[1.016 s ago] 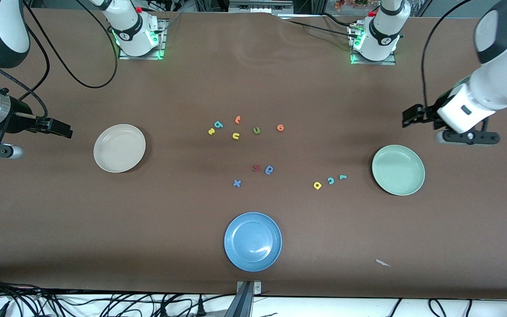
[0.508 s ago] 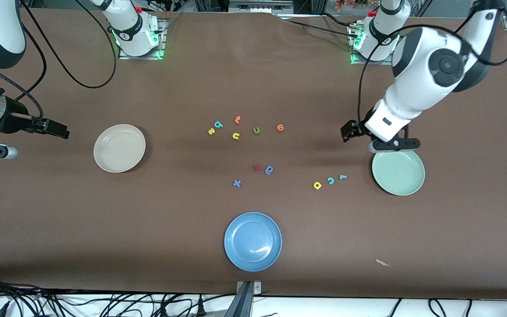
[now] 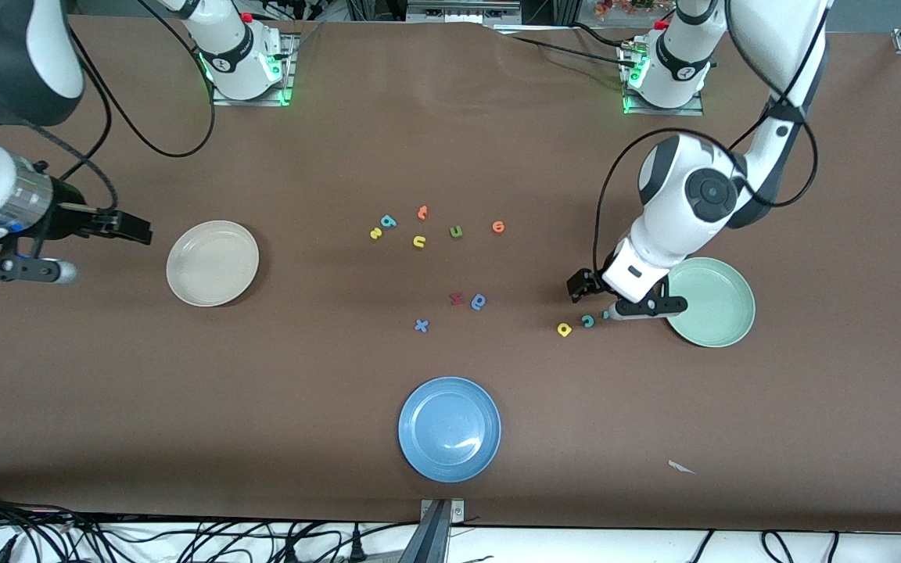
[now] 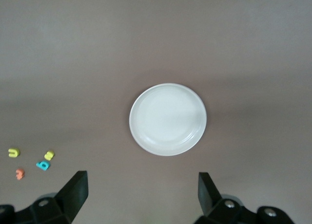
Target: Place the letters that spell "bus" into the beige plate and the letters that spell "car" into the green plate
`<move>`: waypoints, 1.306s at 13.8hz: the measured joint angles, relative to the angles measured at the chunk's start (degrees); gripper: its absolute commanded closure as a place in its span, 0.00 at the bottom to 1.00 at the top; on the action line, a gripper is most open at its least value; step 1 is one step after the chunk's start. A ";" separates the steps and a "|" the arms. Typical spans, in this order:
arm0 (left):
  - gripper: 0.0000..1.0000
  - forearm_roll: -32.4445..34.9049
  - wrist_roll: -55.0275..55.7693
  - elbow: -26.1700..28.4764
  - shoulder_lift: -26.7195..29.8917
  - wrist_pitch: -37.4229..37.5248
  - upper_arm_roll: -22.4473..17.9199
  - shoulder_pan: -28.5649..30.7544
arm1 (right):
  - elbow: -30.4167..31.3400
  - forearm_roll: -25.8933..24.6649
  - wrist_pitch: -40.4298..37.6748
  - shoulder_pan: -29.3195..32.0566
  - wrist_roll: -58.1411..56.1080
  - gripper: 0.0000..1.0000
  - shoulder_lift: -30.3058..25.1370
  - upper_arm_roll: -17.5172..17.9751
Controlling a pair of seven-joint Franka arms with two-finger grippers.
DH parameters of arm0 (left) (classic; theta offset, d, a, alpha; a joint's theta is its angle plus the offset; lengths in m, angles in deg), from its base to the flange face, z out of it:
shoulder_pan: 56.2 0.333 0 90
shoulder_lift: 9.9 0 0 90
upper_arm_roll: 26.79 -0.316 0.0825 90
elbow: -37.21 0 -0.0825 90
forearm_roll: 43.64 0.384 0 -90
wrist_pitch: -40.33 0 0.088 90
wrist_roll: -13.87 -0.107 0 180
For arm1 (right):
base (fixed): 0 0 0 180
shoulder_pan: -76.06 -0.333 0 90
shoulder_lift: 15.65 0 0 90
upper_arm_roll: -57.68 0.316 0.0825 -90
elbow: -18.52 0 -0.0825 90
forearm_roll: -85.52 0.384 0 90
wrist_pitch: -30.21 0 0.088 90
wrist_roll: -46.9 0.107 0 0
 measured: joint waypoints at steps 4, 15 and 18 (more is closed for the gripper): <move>0.01 0.00 0.00 -3.58 -4.49 -0.83 -1.75 -0.43 | 2.76 0.29 0.76 -7.47 9.45 0.01 1.04 0.31; 0.01 0.00 1.38 -17.04 -18.77 -0.77 -6.23 -7.81 | 24.38 2.53 27.32 -14.86 46.36 0.01 2.63 12.69; 0.01 0.00 1.70 -17.12 -19.75 -0.71 -6.42 -8.95 | 32.09 2.53 39.58 -14.89 53.18 0.01 3.13 15.59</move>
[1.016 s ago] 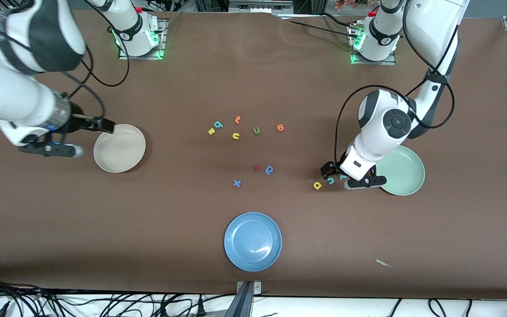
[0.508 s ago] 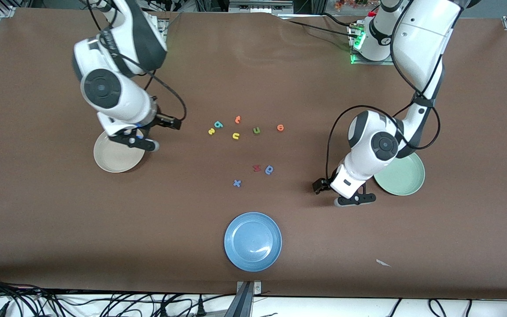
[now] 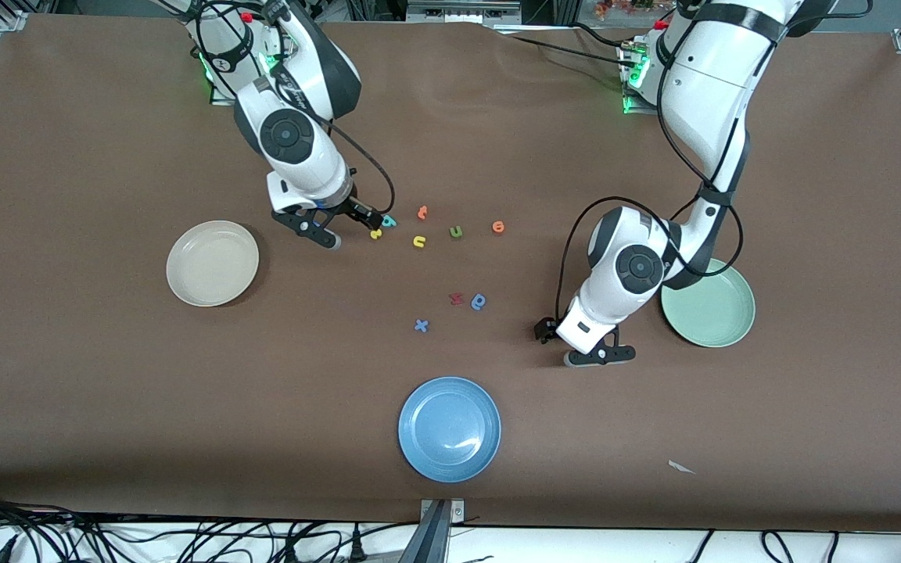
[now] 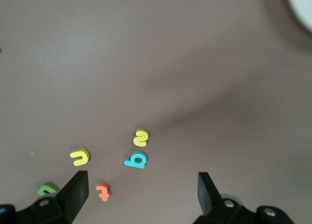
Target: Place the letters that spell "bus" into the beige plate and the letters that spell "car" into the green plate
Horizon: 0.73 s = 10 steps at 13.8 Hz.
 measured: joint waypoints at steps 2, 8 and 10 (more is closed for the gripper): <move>0.01 0.00 0.01 0.03 -0.51 0.09 -0.01 -0.23 | 2.66 0.00 6.09 -0.15 2.74 0.02 1.49 1.59; 0.01 0.00 0.01 1.29 -0.55 2.54 -0.02 -0.49 | 3.94 0.00 14.53 -2.91 3.93 0.10 7.56 2.33; 0.01 0.00 0.01 1.28 -0.43 3.64 -0.02 -0.53 | 4.04 -0.02 15.95 -3.18 3.94 0.19 9.03 2.32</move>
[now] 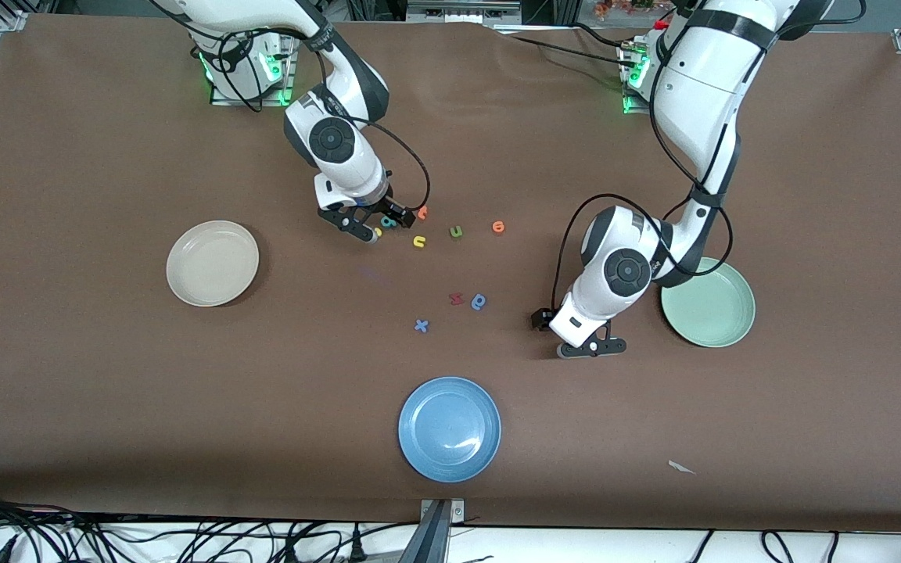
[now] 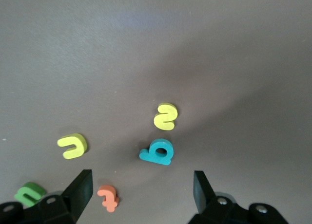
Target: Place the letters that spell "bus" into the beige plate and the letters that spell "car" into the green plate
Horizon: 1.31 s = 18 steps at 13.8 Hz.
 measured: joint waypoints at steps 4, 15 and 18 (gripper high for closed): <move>0.01 0.00 0.00 -0.02 0.05 0.40 0.00 -0.04 | 0.13 -2.28 0.69 -0.20 -0.01 0.19 1.36 0.00; 0.28 0.00 -1.16 -0.04 0.63 0.85 -0.30 -0.12 | 0.35 -5.95 3.51 -0.20 -0.01 0.36 3.05 -0.90; 0.40 0.00 -1.30 -0.04 0.64 0.86 -0.33 -0.14 | 0.35 -5.99 3.70 -0.20 -0.01 0.46 3.33 -0.98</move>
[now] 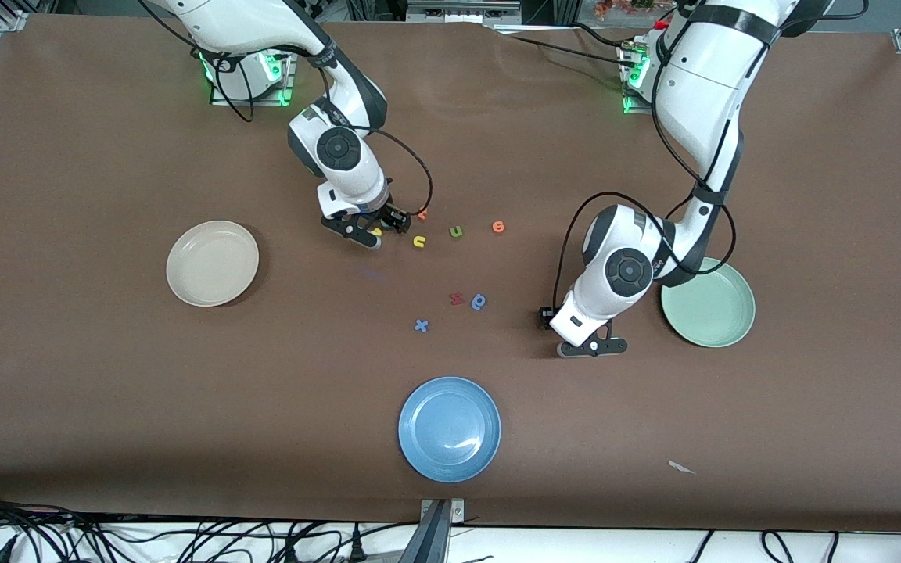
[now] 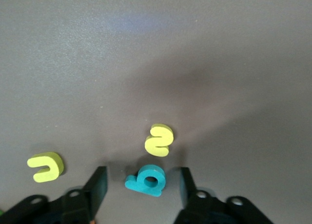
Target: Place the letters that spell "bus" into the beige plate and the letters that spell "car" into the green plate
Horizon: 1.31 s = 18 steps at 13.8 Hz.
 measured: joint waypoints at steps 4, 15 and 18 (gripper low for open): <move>0.48 0.00 -0.15 0.00 0.22 0.10 -0.17 -0.01 | -0.01 -0.02 0.15 0.00 0.00 0.46 0.03 -0.18; 0.82 0.00 -0.17 0.00 0.41 0.17 -0.26 -0.05 | -0.01 -0.05 0.25 0.00 0.00 0.53 0.03 -0.20; 0.85 0.00 -0.17 0.00 0.46 0.18 -0.26 -0.11 | -0.01 -0.08 0.25 0.00 0.00 0.59 0.03 -0.20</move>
